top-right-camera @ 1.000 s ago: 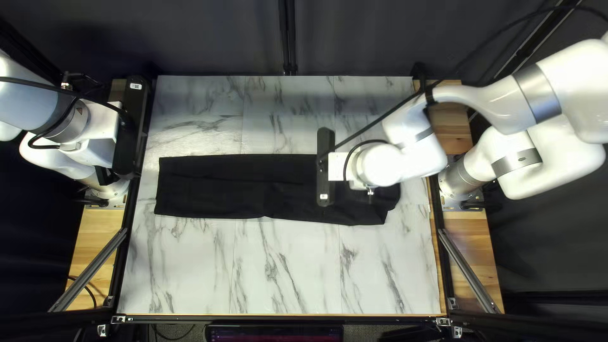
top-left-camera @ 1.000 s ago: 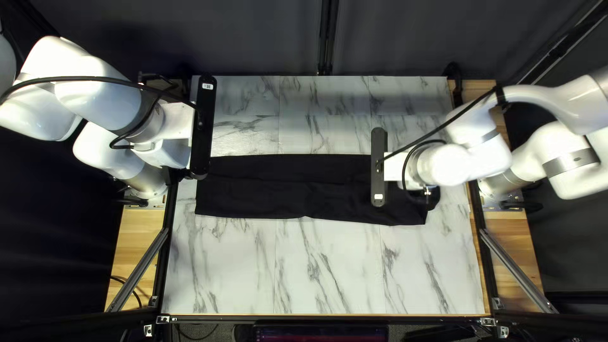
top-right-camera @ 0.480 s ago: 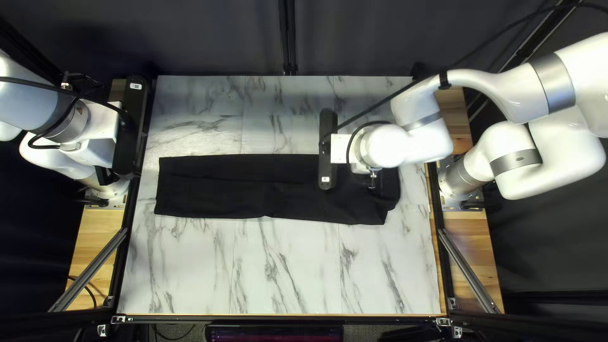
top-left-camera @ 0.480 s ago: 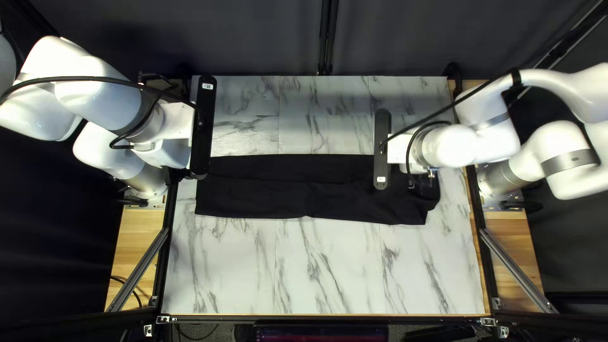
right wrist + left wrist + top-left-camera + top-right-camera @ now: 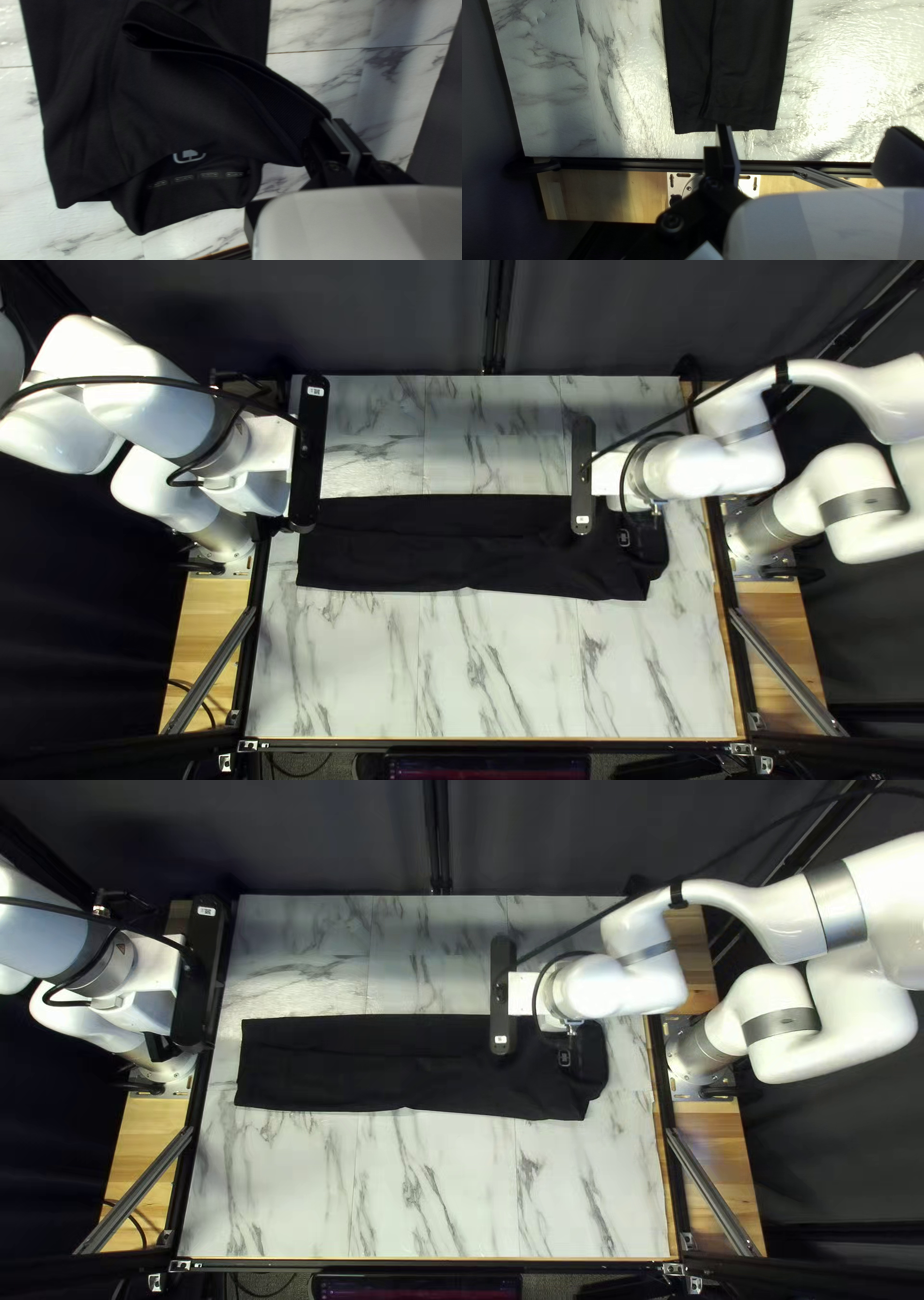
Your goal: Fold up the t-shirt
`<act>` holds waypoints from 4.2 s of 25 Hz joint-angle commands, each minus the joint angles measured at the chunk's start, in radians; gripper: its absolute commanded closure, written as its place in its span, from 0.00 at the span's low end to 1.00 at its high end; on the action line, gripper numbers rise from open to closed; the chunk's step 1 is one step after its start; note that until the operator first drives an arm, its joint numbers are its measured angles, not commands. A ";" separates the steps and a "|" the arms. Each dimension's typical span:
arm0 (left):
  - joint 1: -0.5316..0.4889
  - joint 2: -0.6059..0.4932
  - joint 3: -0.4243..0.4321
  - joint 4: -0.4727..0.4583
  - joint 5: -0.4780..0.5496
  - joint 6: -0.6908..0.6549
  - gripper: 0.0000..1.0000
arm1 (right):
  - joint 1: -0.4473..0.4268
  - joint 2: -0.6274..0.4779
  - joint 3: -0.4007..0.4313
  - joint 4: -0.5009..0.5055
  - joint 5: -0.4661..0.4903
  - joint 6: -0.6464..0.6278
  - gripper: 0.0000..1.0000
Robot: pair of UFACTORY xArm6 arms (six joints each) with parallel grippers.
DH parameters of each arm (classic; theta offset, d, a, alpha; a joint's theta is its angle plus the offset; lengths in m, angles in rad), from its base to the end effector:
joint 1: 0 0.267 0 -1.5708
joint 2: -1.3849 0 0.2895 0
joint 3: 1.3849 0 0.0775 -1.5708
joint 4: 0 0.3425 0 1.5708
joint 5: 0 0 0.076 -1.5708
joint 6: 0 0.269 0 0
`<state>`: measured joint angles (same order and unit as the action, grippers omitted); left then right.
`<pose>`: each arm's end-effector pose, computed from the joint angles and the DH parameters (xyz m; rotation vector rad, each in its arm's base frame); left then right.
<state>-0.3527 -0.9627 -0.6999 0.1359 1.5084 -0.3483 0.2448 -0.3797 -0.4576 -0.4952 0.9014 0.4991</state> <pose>0.2443 -0.0519 0.3303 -3.0528 0.0037 -0.2930 0.3316 0.0026 0.1207 2.7642 0.0958 0.1101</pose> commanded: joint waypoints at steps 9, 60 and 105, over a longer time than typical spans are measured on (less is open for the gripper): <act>0.000 0.000 0.000 0.000 0.000 0.000 0.00 | 0.249 0.240 -0.106 0.043 -0.002 0.195 1.00; 0.000 0.000 0.000 0.000 0.000 0.000 0.00 | 0.048 0.480 -0.217 0.022 -0.242 -0.192 1.00; 0.000 0.000 0.000 0.000 0.000 0.000 0.00 | 0.035 0.487 -0.216 0.076 -0.260 -0.313 0.48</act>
<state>-0.3527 -0.9627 -0.6999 0.1359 1.5084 -0.3483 0.2893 0.1168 -0.6790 -0.4222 0.6373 0.1959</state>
